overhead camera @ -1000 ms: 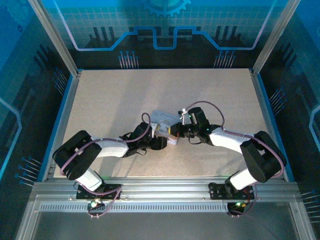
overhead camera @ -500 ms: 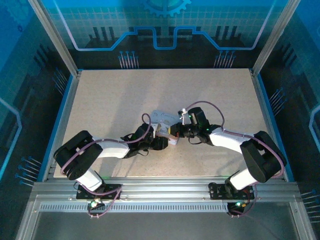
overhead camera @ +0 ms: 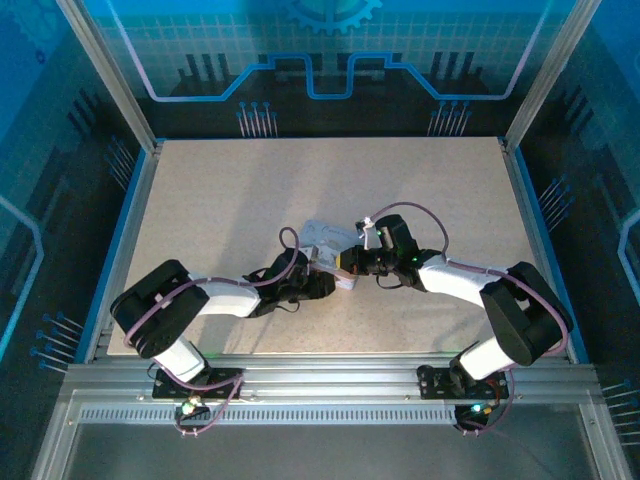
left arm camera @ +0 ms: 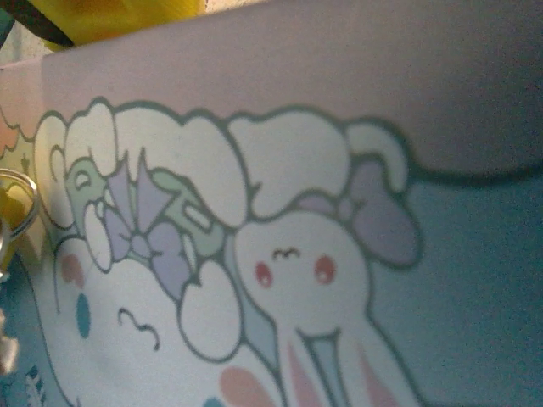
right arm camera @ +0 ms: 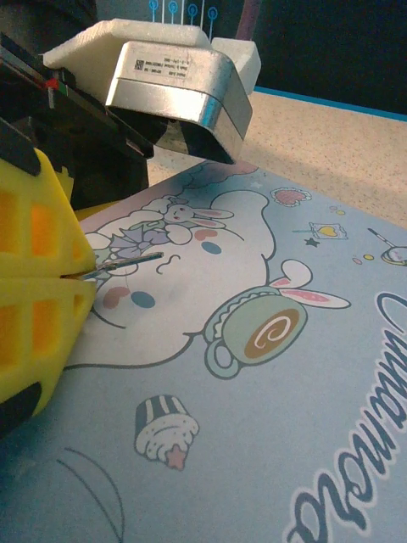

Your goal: Unlock the padlock with the key

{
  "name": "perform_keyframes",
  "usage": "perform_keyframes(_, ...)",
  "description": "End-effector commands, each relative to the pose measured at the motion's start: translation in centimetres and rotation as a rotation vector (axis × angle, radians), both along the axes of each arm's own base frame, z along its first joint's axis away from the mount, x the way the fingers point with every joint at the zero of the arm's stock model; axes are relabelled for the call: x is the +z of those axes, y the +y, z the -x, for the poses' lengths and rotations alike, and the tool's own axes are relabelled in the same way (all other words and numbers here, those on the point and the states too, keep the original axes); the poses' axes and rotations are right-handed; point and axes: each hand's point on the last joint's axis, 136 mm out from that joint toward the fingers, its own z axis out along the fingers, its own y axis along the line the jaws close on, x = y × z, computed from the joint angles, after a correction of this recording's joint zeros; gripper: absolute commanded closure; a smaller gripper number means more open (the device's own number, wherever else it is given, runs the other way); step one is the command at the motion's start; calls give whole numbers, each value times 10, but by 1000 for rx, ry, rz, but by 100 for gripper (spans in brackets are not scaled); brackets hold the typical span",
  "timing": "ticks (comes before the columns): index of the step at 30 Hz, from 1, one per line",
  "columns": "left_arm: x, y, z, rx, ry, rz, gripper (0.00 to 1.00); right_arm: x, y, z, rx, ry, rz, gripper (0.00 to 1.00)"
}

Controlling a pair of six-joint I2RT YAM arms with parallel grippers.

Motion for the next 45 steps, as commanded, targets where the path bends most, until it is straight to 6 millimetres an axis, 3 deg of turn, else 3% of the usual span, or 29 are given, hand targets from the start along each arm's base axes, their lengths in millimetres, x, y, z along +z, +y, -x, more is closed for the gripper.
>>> perform_keyframes(1, 10, -9, -11, 42, -30, 67, 62, -50, -8, 42, 33, 190, 113, 96)
perform_keyframes(14, 18, -11, -12, 65, -24, 114, 72, -38, -4, 37, 46, 136, 98, 96)
perform_keyframes(25, 35, -8, -3, 82, 11, 172, 74, 24, -4, 18, 82, -152, 86, 96)
perform_keyframes(37, 53, -14, 3, 89, 85, 238, 74, 40, -37, 57, 96, -398, 136, 96)
perform_keyframes(45, 60, -20, 4, 86, 130, 275, 76, 21, -36, 78, 167, -474, 172, 96)
